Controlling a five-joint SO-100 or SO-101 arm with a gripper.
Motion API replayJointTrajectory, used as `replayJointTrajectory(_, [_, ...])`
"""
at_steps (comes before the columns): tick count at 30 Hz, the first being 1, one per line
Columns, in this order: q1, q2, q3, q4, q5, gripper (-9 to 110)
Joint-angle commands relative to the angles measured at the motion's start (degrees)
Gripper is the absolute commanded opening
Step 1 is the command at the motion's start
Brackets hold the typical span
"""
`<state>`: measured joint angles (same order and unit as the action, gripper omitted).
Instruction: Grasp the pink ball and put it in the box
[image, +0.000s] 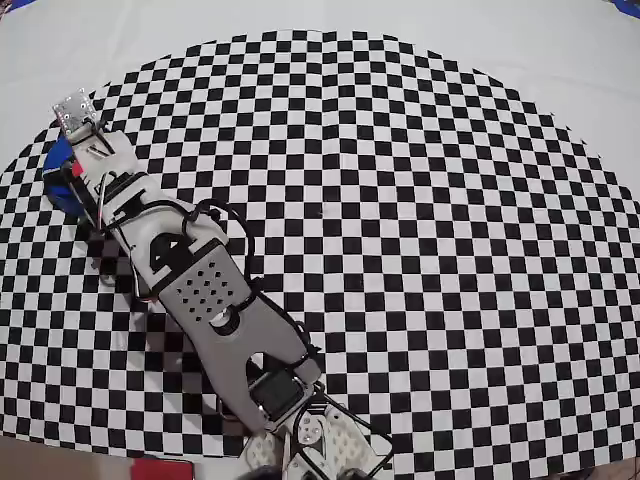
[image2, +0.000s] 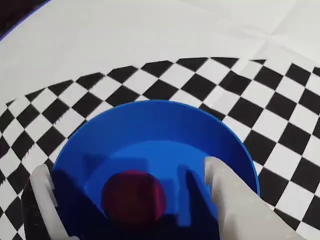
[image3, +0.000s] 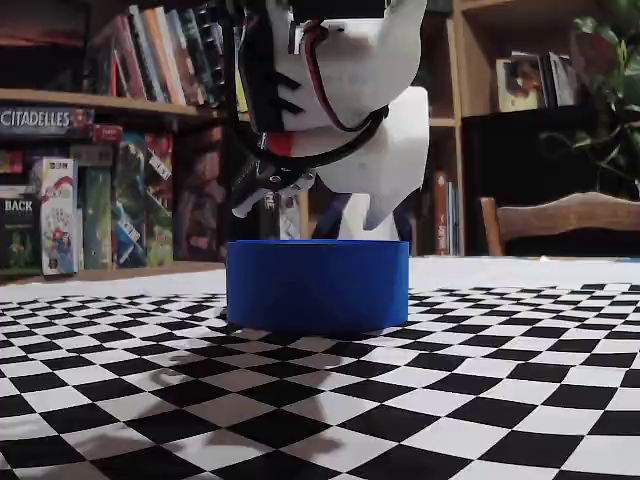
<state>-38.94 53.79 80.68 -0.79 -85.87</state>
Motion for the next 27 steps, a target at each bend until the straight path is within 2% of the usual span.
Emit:
replayJointTrajectory(1, [0.0,6.4,-2.4,-0.2,3.8,36])
replayJointTrajectory(6, [1.0,10.7,-0.9,-0.2,9.6,35])
replayJointTrajectory(10, [2.2,15.0,0.3,-0.2,21.1,28])
replayJointTrajectory(16, [8.0,22.6,4.5,0.1,42.0,5])
replayJointTrajectory(18, [11.4,25.1,6.7,0.1,49.4,0])
replayJointTrajectory(22, [19.1,29.4,7.6,7.2,62.3,0])
replayJointTrajectory(27, [26.7,32.4,10.1,10.4,70.0,0])
